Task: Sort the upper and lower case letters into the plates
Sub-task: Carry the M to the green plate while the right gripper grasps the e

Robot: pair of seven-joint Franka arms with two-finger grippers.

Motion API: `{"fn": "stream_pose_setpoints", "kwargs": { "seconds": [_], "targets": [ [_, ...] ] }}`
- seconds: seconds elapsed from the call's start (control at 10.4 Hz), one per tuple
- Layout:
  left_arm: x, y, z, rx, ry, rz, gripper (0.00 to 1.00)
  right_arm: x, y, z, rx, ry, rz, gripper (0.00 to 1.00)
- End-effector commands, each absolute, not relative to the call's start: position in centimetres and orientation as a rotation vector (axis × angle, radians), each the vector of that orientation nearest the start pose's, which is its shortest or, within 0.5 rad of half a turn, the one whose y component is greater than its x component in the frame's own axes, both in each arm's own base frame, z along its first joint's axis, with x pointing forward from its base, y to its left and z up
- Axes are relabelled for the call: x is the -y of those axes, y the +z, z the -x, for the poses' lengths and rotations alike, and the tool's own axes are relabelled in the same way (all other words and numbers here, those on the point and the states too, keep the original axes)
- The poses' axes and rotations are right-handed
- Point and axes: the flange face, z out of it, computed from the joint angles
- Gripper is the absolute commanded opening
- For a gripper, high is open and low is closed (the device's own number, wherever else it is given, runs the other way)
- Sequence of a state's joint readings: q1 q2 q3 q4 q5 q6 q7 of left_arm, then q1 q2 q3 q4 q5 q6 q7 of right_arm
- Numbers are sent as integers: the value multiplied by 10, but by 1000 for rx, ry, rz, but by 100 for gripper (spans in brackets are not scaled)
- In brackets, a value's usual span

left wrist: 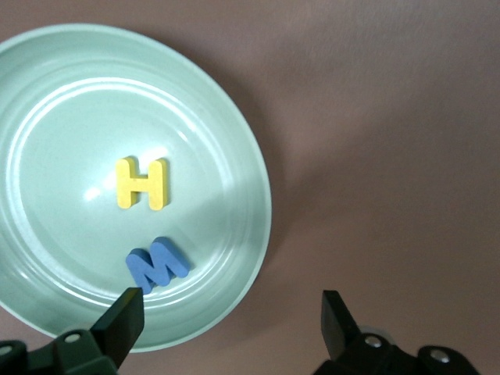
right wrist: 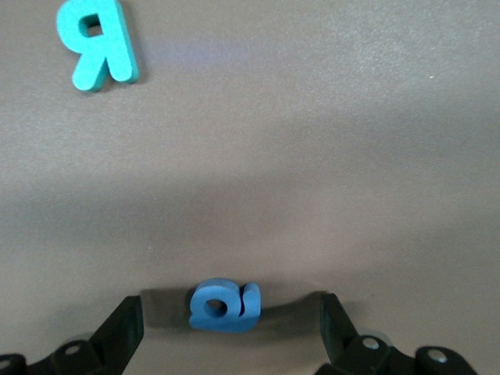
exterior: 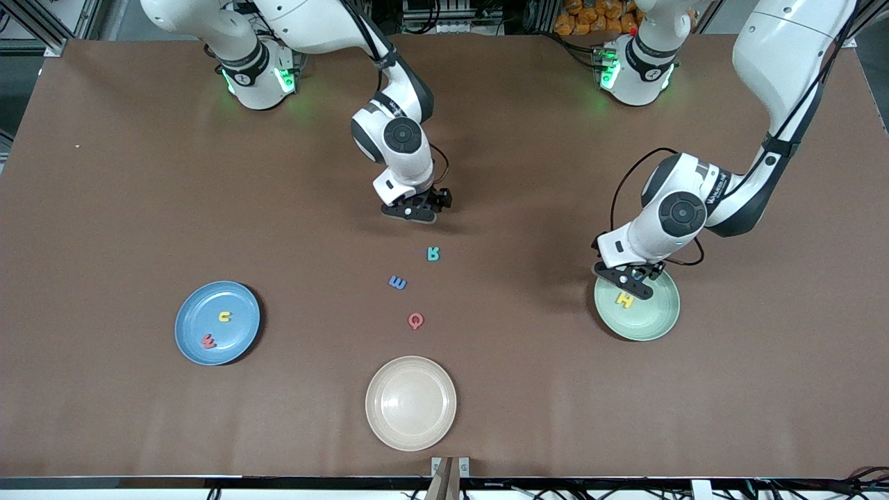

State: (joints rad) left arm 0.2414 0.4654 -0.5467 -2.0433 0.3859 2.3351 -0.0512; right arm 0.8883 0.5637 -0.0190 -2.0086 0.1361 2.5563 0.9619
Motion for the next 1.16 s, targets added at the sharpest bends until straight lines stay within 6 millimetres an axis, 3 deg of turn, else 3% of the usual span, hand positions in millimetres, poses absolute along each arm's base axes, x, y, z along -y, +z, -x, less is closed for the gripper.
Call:
{"fn": "stream_pose_setpoints", "kwargs": {
  "seconds": [0.0, 0.1, 0.19, 0.29, 0.39, 0.77, 0.87, 1.06],
  "targets": [
    [211, 247, -568, -595, 34, 3037, 100, -466, 167, -392, -362, 95, 3082, 100],
    [227, 249, -575, -556, 8, 3059, 100, -466, 167, -392, -362, 95, 3082, 100],
    [236, 253, -582, -507, -20, 3079, 100, -466, 168, -392, -365, 95, 3082, 49],
    [248, 257, -585, -452, -49, 3098, 100, -466, 171, -395, -368, 87, 3076, 8],
    [270, 258, -583, -389, -69, 3117, 100, -468, 172, -395, -365, 84, 3074, 4],
    [283, 271, -601, -137, -175, 3193, 100, -468, 180, -398, -354, 71, 3066, 0],
    [293, 269, -601, -91, -212, 3225, 100, -465, 194, -407, -349, 49, 3055, 0],
    [310, 263, -613, -40, -241, 3265, 100, -428, 228, -462, -364, -37, 3020, 0]
  ]
}}
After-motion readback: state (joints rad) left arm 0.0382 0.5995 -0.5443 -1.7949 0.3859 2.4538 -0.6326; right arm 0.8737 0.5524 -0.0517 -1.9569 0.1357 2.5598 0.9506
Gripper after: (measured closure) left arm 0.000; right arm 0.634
